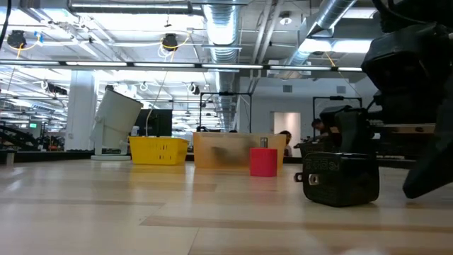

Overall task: Pick and place items into bin
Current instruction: Put the black charger adapter into the yellow bin

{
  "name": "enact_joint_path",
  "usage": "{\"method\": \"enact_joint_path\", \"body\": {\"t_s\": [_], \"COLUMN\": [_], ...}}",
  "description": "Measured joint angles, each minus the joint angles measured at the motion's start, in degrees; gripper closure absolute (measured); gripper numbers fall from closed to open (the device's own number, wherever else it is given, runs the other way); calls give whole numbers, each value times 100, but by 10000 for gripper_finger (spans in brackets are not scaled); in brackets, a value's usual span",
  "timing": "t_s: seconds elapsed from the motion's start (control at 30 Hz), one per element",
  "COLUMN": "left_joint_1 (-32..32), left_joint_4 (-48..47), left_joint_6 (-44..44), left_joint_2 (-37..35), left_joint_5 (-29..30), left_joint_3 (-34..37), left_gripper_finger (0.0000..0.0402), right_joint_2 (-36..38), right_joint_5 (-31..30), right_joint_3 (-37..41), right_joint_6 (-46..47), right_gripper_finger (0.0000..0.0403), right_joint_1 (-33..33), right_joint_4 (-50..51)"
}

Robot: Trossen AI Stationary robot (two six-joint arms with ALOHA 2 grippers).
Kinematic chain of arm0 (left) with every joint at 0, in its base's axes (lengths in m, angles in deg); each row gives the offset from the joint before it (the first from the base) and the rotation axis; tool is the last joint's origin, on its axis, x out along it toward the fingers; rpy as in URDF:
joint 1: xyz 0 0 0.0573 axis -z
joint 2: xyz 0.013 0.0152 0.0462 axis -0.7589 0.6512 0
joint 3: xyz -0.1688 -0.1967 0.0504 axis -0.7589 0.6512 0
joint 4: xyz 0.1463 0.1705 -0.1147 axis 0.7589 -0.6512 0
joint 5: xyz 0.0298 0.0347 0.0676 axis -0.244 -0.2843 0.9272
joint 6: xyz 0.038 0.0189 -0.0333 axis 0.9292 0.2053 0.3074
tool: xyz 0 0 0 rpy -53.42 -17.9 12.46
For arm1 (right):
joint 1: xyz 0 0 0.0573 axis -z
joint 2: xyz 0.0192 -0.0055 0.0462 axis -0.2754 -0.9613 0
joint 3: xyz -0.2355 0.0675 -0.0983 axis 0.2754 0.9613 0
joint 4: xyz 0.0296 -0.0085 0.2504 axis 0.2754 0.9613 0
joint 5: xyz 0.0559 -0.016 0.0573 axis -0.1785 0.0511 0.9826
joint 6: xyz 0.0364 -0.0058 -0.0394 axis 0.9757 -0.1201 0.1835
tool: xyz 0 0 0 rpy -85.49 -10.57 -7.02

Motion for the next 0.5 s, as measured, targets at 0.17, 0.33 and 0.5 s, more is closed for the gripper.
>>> {"method": "enact_joint_path", "body": {"t_s": [0.17,0.33,0.5], "left_joint_1": [0,8,105], "left_joint_4": [1,3,11], "left_joint_6": [0,-2,-5], "left_joint_2": [0,0,-2], "left_joint_5": [-2,-2,7], "left_joint_3": [0,0,0], "left_gripper_finger": [212,212,212], "right_joint_2": [-155,-744,-999], "right_joint_5": [7,109,158], "right_joint_3": [-30,-287,-367], "right_joint_6": [18,119,234], "right_gripper_finger": [142,141,141], "right_joint_1": [-78,-110,-108], "right_joint_4": [-127,-648,-955]}}
